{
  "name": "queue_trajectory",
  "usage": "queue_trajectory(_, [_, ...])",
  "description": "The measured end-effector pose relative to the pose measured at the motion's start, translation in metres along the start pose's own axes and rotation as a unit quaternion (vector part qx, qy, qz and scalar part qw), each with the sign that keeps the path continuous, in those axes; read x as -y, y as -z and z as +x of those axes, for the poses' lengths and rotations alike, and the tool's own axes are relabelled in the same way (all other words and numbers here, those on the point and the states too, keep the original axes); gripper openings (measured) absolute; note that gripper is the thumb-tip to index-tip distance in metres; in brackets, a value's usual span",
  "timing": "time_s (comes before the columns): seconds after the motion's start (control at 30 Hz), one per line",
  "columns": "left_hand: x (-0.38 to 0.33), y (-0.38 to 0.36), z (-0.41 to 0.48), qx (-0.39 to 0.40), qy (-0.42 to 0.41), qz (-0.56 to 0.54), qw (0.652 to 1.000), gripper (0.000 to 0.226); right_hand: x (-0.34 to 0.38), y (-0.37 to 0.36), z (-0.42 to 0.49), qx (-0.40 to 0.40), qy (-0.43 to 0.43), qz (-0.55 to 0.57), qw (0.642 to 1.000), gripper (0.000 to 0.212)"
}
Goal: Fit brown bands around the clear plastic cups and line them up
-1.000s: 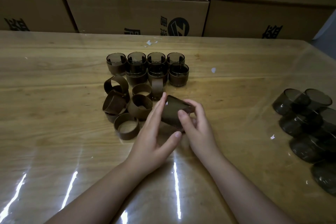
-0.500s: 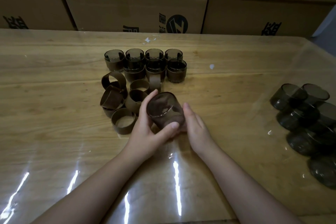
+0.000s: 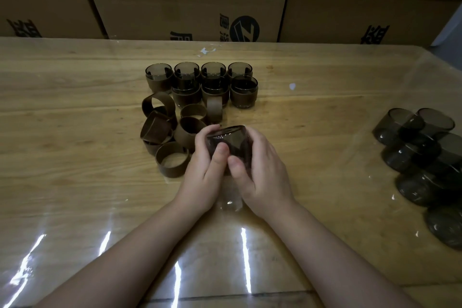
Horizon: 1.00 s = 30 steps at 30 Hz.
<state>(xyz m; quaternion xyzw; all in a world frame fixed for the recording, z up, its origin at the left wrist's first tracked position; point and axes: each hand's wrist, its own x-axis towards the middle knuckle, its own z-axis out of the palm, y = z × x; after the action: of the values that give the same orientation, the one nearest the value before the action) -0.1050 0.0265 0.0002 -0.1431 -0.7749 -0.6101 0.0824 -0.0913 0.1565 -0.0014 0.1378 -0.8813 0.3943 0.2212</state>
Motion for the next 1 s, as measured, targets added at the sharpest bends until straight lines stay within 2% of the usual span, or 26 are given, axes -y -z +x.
queue_trajectory(0.13, [-0.001, 0.0, 0.004, 0.016, 0.035, -0.005, 0.999, 0.062, -0.001, 0.001, 0.002, 0.012, 0.009, 0.002, 1.0, 0.073])
queue_trajectory(0.27, [-0.001, 0.002, 0.007, 0.051, 0.074, -0.049, 0.995, 0.058, -0.002, 0.005, 0.006, 0.084, -0.048, 0.14, 0.985, 0.06])
queue_trajectory(0.4, [0.001, 0.006, 0.012, 0.101, 0.101, -0.121, 0.982, 0.06, -0.005, 0.006, 0.007, 0.107, -0.082, 0.234, 0.963, 0.057])
queue_trajectory(0.5, [0.004, 0.007, 0.013, 0.098, 0.111, -0.154, 0.977, 0.066, -0.008, 0.006, 0.009, 0.115, -0.106, 0.276, 0.948, 0.055])
queue_trajectory(0.6, [0.005, 0.005, 0.013, 0.098, 0.092, -0.132, 0.982, 0.058, -0.009, 0.003, 0.009, 0.083, -0.112, 0.265, 0.954, 0.044])
queue_trajectory(0.73, [0.004, 0.004, 0.017, 0.075, 0.114, -0.11, 0.984, 0.051, -0.009, -0.001, 0.007, 0.022, -0.079, 0.186, 0.979, 0.06])
queue_trajectory(0.83, [0.002, 0.005, 0.017, 0.098, 0.136, -0.13, 0.977, 0.056, -0.011, -0.001, 0.006, -0.028, -0.058, 0.167, 0.984, 0.062])
queue_trajectory(1.0, [-0.007, 0.006, 0.016, 0.063, 0.165, -0.156, 0.972, 0.053, -0.008, 0.001, 0.007, -0.012, -0.03, 0.153, 0.988, 0.065])
